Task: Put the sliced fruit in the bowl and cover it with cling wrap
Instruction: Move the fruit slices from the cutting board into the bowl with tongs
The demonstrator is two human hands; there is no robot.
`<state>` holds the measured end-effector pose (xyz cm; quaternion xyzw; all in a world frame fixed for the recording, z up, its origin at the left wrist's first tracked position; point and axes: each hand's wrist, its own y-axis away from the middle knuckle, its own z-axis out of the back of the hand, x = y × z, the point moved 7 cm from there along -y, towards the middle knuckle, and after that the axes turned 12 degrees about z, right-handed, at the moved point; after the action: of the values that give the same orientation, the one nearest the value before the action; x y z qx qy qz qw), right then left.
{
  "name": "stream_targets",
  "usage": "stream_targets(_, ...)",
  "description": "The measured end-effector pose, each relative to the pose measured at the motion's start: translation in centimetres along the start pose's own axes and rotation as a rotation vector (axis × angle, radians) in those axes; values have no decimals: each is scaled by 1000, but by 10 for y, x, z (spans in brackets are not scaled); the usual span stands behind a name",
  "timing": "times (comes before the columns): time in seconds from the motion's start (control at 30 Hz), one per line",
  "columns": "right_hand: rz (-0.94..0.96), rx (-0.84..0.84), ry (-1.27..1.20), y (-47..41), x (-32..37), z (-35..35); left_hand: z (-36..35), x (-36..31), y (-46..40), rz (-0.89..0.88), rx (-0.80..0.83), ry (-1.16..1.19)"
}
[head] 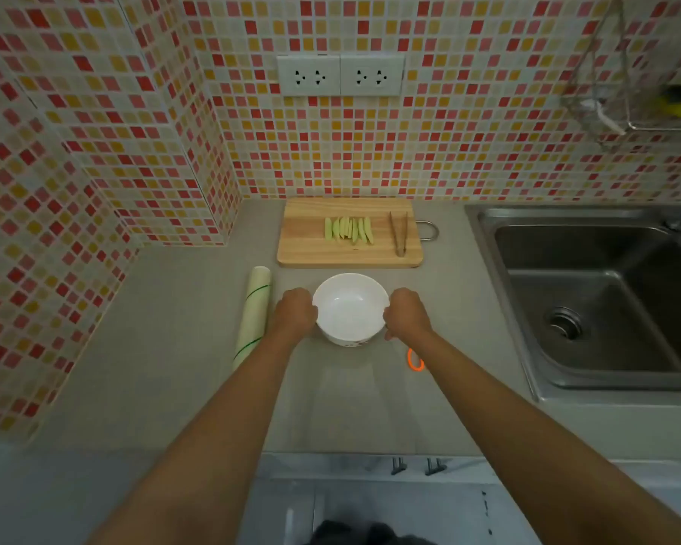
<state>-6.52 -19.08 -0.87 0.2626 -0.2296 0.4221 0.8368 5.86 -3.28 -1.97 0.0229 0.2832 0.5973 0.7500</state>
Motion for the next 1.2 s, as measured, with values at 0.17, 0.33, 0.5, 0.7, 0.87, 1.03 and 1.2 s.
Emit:
stream_targets(0.17,-17,-18,-60,-3,-1,1,-2,2,-2,25,30,34)
stream_targets(0.33,-28,-28,-105,-7,-4,-1,-2,2,-8,19,11,56)
stream_targets(0.5,-22,-68,-127,-15,-5,3,3,-5,-16,7,15,91)
stream_targets(0.7,-30,-117,-149,-37,-1,18,17,-26,-33,-36,10,141)
stream_targets(0.87,-51,-106,-183,-58,-3,18,20,-34,-52,-34,9,139)
stream_targets(1.03,-63,-117,-188,-70,-4,14,20,-34,-64,-29,9,118)
stream_targets(1.2,-56,-100,-191,-76,-7,9,16,-30,-69,-39,17,142)
